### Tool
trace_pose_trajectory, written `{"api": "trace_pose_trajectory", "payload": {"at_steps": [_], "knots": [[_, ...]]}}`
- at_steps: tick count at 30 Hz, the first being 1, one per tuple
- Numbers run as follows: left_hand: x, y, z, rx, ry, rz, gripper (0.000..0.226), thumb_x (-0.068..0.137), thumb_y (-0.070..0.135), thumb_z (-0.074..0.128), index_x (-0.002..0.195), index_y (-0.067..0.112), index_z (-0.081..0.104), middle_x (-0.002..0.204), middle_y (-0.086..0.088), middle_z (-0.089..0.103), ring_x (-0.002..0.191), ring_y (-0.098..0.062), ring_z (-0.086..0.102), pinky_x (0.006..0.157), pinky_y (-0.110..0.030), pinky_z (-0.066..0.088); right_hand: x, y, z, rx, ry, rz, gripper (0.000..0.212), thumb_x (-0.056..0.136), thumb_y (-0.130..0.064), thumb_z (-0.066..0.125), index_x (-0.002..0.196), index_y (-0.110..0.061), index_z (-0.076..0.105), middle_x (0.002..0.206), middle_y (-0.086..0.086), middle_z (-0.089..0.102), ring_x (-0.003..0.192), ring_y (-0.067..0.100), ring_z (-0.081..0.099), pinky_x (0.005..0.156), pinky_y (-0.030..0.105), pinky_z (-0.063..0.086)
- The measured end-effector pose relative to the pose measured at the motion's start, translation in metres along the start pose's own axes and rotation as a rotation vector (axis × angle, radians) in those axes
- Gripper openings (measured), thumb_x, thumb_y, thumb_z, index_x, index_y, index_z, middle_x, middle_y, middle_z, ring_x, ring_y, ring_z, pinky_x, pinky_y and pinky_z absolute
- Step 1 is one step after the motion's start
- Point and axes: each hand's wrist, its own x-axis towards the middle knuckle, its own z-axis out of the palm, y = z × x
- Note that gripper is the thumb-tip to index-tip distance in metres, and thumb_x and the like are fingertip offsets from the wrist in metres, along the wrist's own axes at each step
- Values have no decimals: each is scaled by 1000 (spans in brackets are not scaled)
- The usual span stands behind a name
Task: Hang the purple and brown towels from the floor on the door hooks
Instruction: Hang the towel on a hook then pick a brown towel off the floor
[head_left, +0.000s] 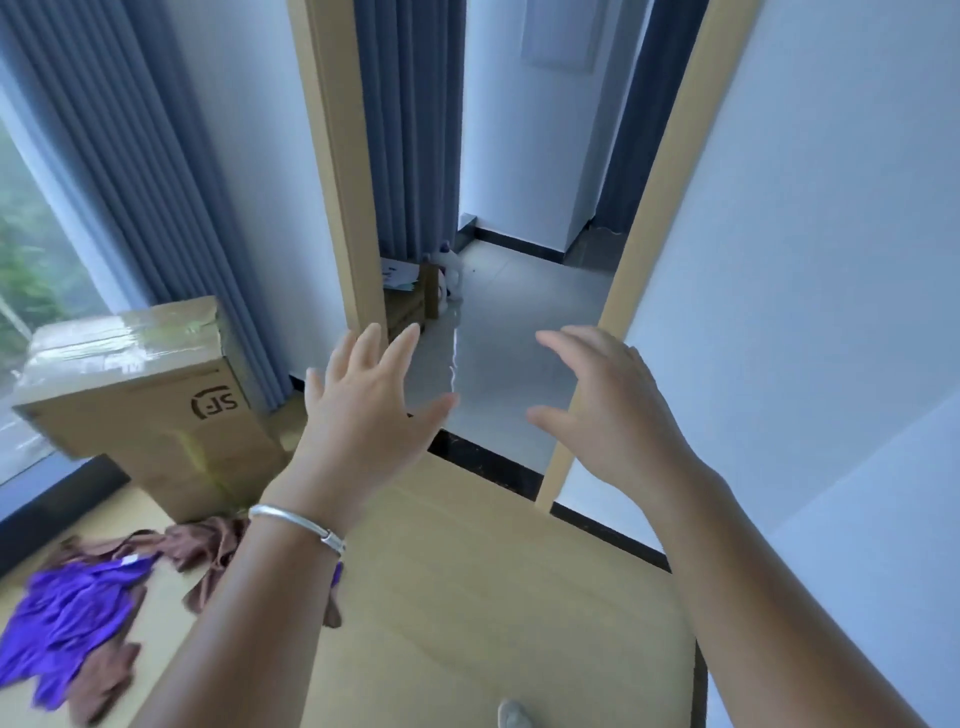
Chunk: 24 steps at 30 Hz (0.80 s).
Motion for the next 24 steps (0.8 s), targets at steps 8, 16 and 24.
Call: {"api": "trace_pose_trajectory", "payload": {"at_steps": [8, 16, 24], "knots": [[25, -19, 9, 37, 76, -410, 79, 83, 69, 40, 148, 41, 8, 160, 3, 7, 147, -19, -4, 117, -53, 4, 100, 36, 41, 172, -210, -278, 65, 80, -34, 73, 138, -28, 44, 140, -10, 42, 132, 14, 34, 109, 39, 32], [16, -70, 15, 76, 163, -692, 75, 83, 66, 45, 146, 43, 12, 159, -1, 12, 146, -21, 3, 114, -55, 6, 155, -2, 110, 254, -400, -539, 66, 79, -31, 74, 138, -25, 46, 138, -8, 45, 128, 13, 35, 96, 20, 25], [24, -158, 33, 36, 198, -912, 77, 84, 64, 49, 148, 39, 15, 159, -3, 13, 146, -22, 3, 116, -53, 11, 216, -69, 195, 250, -500, -689, 66, 78, -28, 74, 138, -26, 46, 136, -11, 46, 127, 10, 38, 95, 24, 33]]}}
